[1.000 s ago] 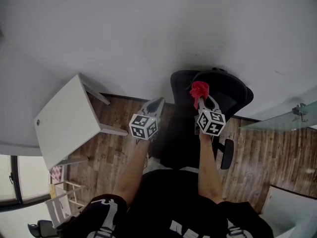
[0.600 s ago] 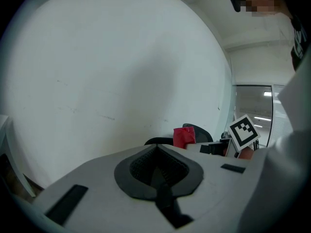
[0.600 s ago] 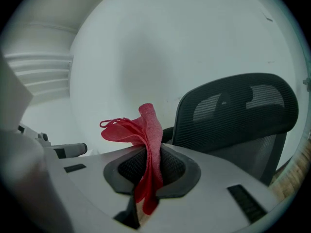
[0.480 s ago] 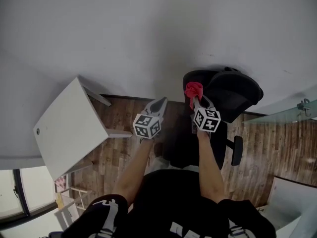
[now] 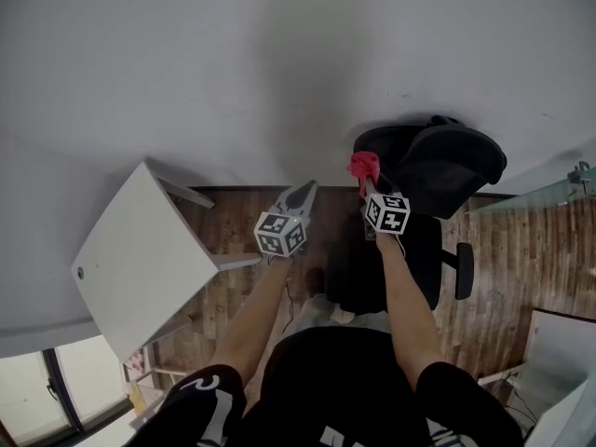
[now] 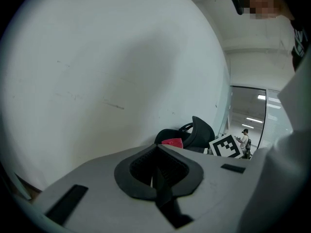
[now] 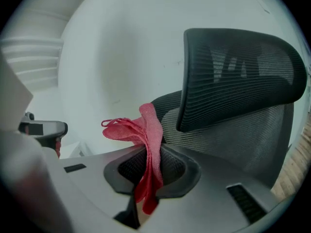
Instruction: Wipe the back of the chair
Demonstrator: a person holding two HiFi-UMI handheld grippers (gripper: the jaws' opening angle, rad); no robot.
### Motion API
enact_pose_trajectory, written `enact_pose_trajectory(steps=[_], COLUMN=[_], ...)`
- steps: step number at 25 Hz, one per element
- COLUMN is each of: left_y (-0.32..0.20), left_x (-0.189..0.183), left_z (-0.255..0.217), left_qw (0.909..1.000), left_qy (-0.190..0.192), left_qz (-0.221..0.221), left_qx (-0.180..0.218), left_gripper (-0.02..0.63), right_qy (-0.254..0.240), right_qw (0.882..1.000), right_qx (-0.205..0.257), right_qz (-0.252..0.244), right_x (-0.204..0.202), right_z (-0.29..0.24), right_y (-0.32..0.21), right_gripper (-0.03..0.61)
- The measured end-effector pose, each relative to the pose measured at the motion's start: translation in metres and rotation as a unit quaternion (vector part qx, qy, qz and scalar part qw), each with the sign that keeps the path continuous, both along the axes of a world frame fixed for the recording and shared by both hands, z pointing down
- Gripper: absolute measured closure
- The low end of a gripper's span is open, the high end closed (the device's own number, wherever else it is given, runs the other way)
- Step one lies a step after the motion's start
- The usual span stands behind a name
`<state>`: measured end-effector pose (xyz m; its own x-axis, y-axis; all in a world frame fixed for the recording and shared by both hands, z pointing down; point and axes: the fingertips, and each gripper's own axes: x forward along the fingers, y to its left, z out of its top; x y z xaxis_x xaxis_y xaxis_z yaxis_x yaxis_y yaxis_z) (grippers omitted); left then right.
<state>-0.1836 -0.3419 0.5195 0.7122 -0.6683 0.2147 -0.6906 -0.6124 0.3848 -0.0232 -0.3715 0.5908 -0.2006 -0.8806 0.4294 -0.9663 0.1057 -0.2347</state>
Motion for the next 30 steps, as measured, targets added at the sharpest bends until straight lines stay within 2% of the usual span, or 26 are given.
enact_pose_trajectory(steps=[6,14,23,30], left_y=[-0.006,0.002,0.012,0.024], left_x=[0.003,0.016,0.036,0.071], left_z=[0.024,0.040,0.046,0.043], left_qw=[0.9993,0.9981,0.9979,0.9981], left_qy=[-0.033,-0.053,-0.060,-0.058], left_qz=[0.008,0.023,0.012,0.009], left_qx=[-0.014,-0.020,-0.022,-0.021], left_gripper=[0.589,0.589,0.589,0.589], right_qy=[0.029,0.023,0.012,0.021], right_qw=[1.000,0.999,0.999,0.999], right_qx=[-0.005,-0.023,-0.041,-0.043], right_qz=[0.005,0.002,0.001,0.001], right_x=[0.014,0.021,0.051,0.091], right_z=[0.025,0.056,0.072,0.069], right_y=[-0.016,-0.026,-0.017,-0.012], right_gripper=[0.509,0.509,0.509,0.509])
